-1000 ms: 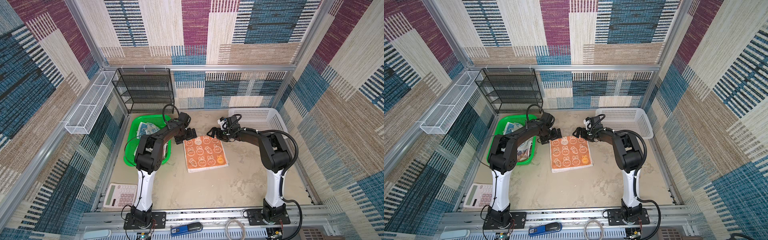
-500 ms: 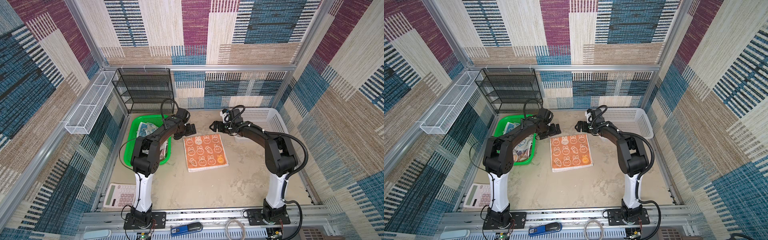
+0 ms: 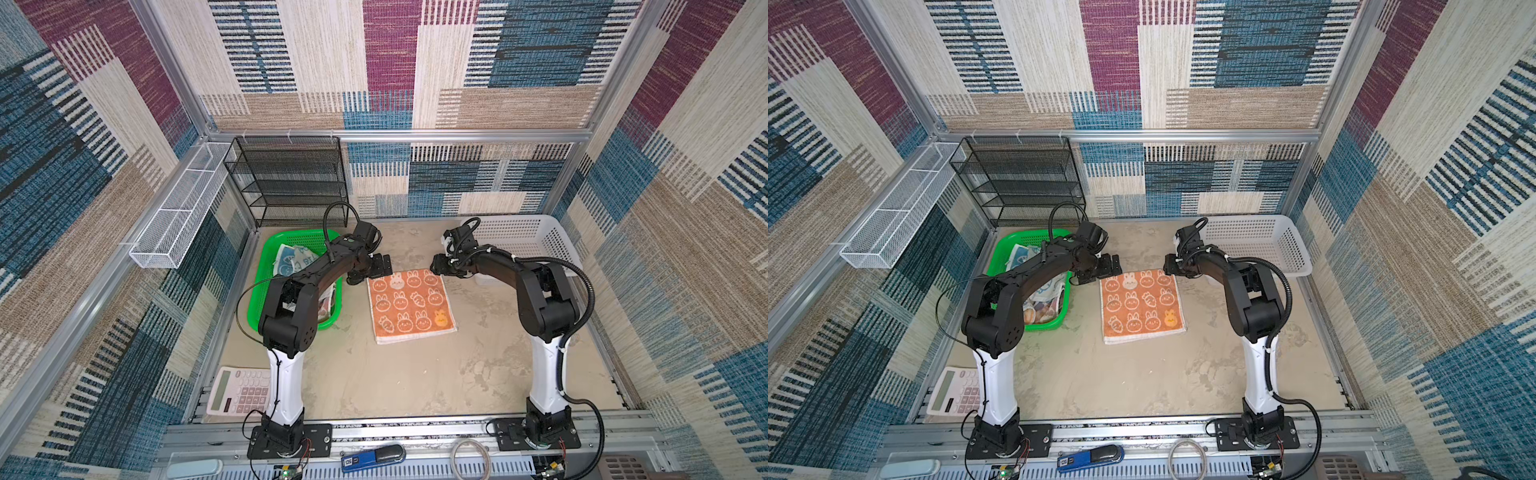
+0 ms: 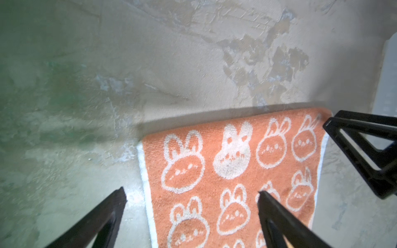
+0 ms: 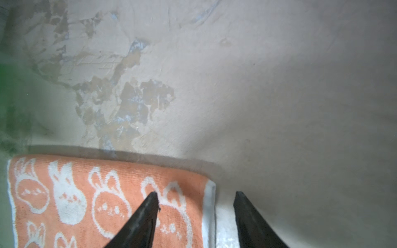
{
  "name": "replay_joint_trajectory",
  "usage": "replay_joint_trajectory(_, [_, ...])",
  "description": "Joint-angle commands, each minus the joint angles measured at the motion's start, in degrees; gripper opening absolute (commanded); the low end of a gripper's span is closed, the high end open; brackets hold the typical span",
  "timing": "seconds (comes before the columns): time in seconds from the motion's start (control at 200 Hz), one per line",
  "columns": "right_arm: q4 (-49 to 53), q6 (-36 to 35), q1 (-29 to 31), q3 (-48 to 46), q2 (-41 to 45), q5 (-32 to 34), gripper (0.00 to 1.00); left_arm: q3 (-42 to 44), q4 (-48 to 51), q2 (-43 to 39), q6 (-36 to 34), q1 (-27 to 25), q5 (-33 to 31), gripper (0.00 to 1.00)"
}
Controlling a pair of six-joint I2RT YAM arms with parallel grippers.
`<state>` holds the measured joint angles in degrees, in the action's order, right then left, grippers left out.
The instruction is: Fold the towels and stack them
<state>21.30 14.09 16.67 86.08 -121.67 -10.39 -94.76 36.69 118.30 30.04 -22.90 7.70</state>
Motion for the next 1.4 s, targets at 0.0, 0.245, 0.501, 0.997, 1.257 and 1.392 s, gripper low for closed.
replay_joint_trajectory(0.0, [-0.6, -0.6, 0.0, 0.0, -0.7, 0.5, 0.52, 0.1, -0.3, -0.5, -1.1, 0.0, -0.3, 0.98])
replay_joint_trajectory(0.245, [-2.0, -0.2, 0.0, -1.0, -1.7, -0.8, 0.32, -0.3, 0.2, 0.8, -2.2, 0.0, -1.1, 0.98])
replay_joint_trajectory(0.501, [-2.5, -0.3, 0.0, -1.5, -2.0, -0.9, 0.08, -3.0, 2.8, 4.9, -3.8, 0.8, -3.4, 0.92])
replay_joint_trajectory(0.997, [-2.2, -1.6, 0.0, -1.2, -2.5, 0.2, 0.00, -4.6, 0.5, 8.9, -6.6, 2.4, -2.6, 0.64])
replay_joint_trajectory(1.257, [-2.5, -1.7, 0.0, -1.3, -2.8, -0.3, 0.00, -4.7, -1.0, 10.3, -7.6, 2.5, -2.8, 0.39])
replay_joint_trajectory(1.392, [-2.4, -1.9, 0.0, -1.3, -2.7, -0.4, 0.00, -4.7, -1.1, 10.9, -8.1, 2.5, -3.1, 0.29])
